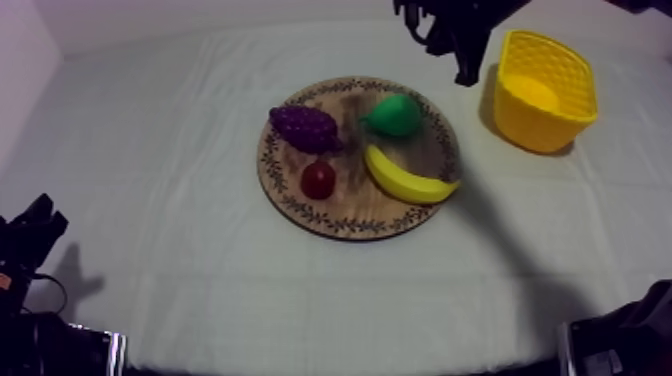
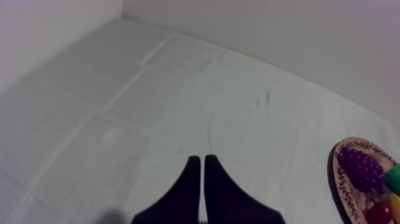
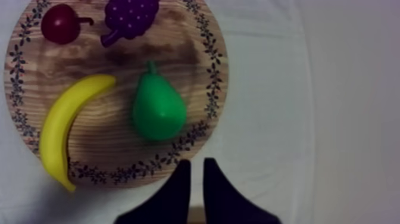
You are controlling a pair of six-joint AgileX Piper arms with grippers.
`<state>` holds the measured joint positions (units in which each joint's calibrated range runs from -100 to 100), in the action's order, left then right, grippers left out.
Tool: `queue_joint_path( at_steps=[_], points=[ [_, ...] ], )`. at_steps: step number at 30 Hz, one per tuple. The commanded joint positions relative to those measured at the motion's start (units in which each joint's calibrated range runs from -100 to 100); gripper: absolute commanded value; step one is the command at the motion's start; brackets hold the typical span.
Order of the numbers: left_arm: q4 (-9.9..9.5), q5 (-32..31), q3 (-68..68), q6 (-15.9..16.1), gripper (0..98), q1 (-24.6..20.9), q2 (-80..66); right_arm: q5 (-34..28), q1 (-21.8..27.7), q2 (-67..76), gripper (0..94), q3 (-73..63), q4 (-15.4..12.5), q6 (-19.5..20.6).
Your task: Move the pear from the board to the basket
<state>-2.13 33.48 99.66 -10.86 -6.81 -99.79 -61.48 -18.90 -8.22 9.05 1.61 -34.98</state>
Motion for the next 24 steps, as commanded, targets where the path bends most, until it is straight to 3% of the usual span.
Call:
queue_joint_path(
  at_steps=[1, 2, 3, 7, 13, 24],
  points=[
    [0.01, -0.01, 0.0, 0.0, 0.1, -0.03, -0.04, 0.28, -0.02, 0.16, 44.3, 0.18, -0.56, -0.37],
    [0.01, -0.01, 0.0, 0.0, 0.1, -0.03, -0.04, 0.47, -0.02, 0.26, 57.9, 0.3, -0.81, -0.69],
    [0.01, -0.01, 0.0, 0.0, 0.1, -0.03, -0.04, 0.6, 0.12, 0.43, 65.5, 0.41, -1.31, -1.32],
    [0.01, -0.01, 0.0, 0.0, 0.1, -0.03, -0.04, 0.49, 1.34, 1.03, 79.9, 0.18, -3.97, -4.72],
    [0.01, -0.01, 0.0, -0.02, 0.1, -0.03, -0.04, -1.84, 1.86, 0.59, 83.3, -1.31, -5.14, -6.09],
    [0.01, -0.01, 0.0, -0.01, 0.1, -0.03, -0.04, -2.6, -0.15, -6.64, 82.5, -2.77, -3.87, -4.51]
  ],
)
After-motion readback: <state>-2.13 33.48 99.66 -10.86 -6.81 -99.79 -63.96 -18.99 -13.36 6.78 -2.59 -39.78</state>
